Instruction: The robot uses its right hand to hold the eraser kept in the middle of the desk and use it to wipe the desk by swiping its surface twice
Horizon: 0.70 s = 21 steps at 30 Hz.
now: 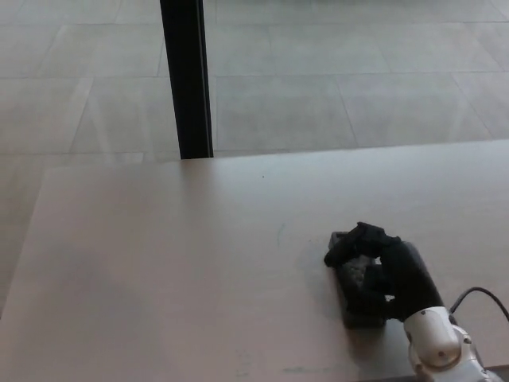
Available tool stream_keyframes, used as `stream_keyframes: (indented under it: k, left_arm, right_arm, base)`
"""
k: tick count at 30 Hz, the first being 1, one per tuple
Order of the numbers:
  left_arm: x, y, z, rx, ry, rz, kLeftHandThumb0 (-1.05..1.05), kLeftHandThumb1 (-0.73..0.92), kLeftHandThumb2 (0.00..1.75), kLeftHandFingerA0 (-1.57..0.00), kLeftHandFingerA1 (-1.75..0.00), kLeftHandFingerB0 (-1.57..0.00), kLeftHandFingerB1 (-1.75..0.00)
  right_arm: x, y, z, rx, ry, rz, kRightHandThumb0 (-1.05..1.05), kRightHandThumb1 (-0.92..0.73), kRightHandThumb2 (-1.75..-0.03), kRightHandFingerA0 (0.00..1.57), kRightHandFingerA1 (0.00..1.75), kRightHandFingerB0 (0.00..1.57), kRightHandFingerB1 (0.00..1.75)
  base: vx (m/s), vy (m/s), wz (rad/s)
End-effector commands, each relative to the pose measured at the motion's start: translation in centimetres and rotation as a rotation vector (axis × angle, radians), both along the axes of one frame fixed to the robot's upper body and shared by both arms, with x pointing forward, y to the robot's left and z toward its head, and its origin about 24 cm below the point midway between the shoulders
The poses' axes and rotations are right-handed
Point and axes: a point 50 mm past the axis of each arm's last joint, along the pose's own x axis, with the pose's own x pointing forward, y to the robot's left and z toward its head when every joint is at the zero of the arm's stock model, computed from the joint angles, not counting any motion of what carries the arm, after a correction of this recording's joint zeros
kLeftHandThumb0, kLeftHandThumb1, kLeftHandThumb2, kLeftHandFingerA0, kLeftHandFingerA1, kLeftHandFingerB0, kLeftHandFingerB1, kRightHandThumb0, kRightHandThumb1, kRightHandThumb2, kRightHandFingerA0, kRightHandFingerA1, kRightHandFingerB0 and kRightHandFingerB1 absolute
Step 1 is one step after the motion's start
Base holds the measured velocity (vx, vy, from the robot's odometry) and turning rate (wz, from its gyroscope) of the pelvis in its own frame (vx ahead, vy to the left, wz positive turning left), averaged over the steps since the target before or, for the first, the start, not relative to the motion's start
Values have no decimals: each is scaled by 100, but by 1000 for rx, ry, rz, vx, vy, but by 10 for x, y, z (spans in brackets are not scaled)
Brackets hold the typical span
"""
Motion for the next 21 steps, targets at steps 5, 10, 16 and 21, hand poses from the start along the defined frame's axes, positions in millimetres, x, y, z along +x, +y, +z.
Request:
stream_keyframes:
  k: [5, 10, 16, 21]
  left_arm:
    - [4, 4, 8, 11, -61, 8, -74, 55, 104, -44, -84, -43, -76]
    - [4, 5, 8, 15, -62, 18, -75, 70, 60, -38, -109, -38, -82]
    - [3, 5, 9, -7, -91, 44, -76, 67, 60, -38, -113, -41, -86]
    - [1, 7, 9, -5, -93, 54, -79, 67, 59, -40, -116, -37, -86]
  right_arm:
    - [-7, -71, -26, -168, 110, -248, -24, -72, -70, 91, 175, 67, 153]
    - [-8, -104, -24, -185, 96, -366, -21, -67, -84, 91, 175, 69, 127]
    - [-14, -155, -14, -253, 95, -540, -24, -68, -78, 86, 175, 60, 158]
    - [-20, -184, -7, -239, 103, -637, -32, -69, -83, 88, 164, 74, 85]
  base:
    - [0, 0, 0]
    - [0, 0, 0]
    - [0, 0, 0]
    - [0, 0, 0]
